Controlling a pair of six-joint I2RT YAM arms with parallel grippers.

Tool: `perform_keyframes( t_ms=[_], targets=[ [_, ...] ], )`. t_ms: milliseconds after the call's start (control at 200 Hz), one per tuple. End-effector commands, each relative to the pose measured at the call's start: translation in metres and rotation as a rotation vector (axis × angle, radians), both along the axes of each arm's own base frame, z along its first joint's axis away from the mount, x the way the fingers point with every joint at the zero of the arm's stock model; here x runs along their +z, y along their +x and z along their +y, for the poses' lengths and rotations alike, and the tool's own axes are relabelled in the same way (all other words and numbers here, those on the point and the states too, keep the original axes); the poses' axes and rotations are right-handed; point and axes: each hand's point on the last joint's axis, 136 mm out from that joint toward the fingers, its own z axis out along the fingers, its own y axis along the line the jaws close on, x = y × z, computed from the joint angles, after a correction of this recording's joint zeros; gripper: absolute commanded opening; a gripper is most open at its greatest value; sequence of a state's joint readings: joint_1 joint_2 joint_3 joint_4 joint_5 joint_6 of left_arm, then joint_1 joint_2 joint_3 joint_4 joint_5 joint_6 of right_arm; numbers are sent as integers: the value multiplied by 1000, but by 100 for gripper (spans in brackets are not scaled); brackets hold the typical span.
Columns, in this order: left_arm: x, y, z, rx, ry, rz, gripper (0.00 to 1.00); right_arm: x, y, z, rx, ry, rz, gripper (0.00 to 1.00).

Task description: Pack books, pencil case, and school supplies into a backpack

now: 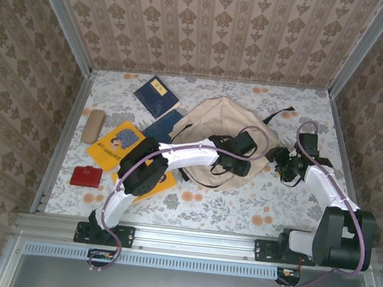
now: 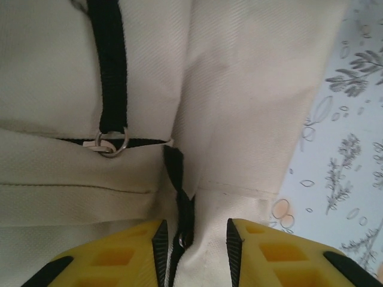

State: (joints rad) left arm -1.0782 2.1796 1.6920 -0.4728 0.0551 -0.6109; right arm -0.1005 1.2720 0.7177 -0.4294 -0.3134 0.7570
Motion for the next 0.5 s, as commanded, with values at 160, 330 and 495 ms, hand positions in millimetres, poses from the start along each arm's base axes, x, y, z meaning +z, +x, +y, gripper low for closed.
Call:
perform_keyframes(
  t_ms=[160, 330, 495],
  targets=[
    [-2, 17, -8, 92, -29, 28, 35, -13, -4, 10, 46, 49, 25, 61],
    [-3, 21, -13, 95, -48, 44, 33, -18, -5, 13, 57, 66, 36, 58],
    [-6, 24, -14, 107, -43, 42, 30, -22, -5, 16, 68, 80, 41, 54]
  ],
)
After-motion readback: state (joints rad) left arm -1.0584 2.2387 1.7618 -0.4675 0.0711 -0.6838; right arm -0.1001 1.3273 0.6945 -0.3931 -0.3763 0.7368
